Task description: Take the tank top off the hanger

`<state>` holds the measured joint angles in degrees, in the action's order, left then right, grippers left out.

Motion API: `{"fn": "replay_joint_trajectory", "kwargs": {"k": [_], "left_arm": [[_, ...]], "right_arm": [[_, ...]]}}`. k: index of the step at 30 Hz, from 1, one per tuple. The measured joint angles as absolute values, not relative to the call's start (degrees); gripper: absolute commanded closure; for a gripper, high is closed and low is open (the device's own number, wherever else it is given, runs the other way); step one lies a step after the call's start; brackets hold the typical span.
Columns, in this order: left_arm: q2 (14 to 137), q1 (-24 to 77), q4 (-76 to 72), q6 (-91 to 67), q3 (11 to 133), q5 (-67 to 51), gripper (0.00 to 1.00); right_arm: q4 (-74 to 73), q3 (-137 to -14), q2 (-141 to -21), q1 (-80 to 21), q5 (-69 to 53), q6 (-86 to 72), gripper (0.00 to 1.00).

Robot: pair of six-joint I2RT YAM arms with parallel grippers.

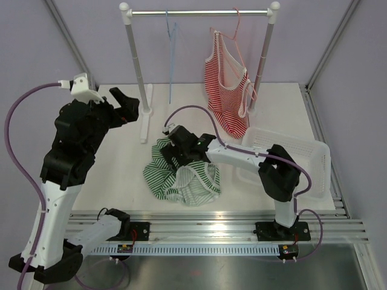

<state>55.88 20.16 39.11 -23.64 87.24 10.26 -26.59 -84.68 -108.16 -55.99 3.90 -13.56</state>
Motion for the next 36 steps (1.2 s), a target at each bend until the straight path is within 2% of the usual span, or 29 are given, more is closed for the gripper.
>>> {"fn": "replay_joint_trajectory", "kwargs": {"k": [6, 7, 9, 11, 12, 15, 23, 30, 36], "left_arm": [[50.7, 20.2, 45.0, -23.3, 79.9, 12.2, 0.01], [50.6, 20.2, 46.4, -22.7, 79.7, 12.6, 0.01], [49.4, 20.2, 48.2, -21.6, 78.7, 13.3, 0.01], [46.9, 20.2, 48.4, -20.3, 76.2, 14.0, 0.01], [44.9, 20.2, 48.3, -19.3, 74.2, 14.2, 0.01], [38.7, 20.2, 47.1, -16.9, 67.7, 14.7, 0.01], [28.1, 20.1, 42.8, -14.8, 50.0, 18.7, 0.01], [28.5, 20.1, 40.3, -14.7, 49.0, 18.6, 0.01], [28.5, 20.1, 39.2, -14.7, 49.0, 18.2, 0.01]], "right_arm": [[-33.2, -90.1, -118.6, -58.8, 9.3, -14.6, 0.01], [-33.8, -90.1, -119.7, -59.0, 10.1, -15.2, 0.03], [-34.1, -89.5, -121.2, -59.2, 10.3, -16.5, 0.21], [-33.1, -88.7, -121.0, -59.3, 9.9, -17.2, 0.47], [-32.5, -88.5, -121.0, -59.3, 10.0, -17.4, 0.69], [-31.2, -87.6, -120.6, -59.3, 10.7, -18.0, 1.0], [-34.7, -81.1, -111.8, -59.3, 15.9, -17.9, 1.0], [-43.2, -81.3, -89.5, -58.3, 27.9, -18.3, 1.0], [-52.1, -81.7, -72.6, -51.5, 38.0, -21.7, 1.0]]}}
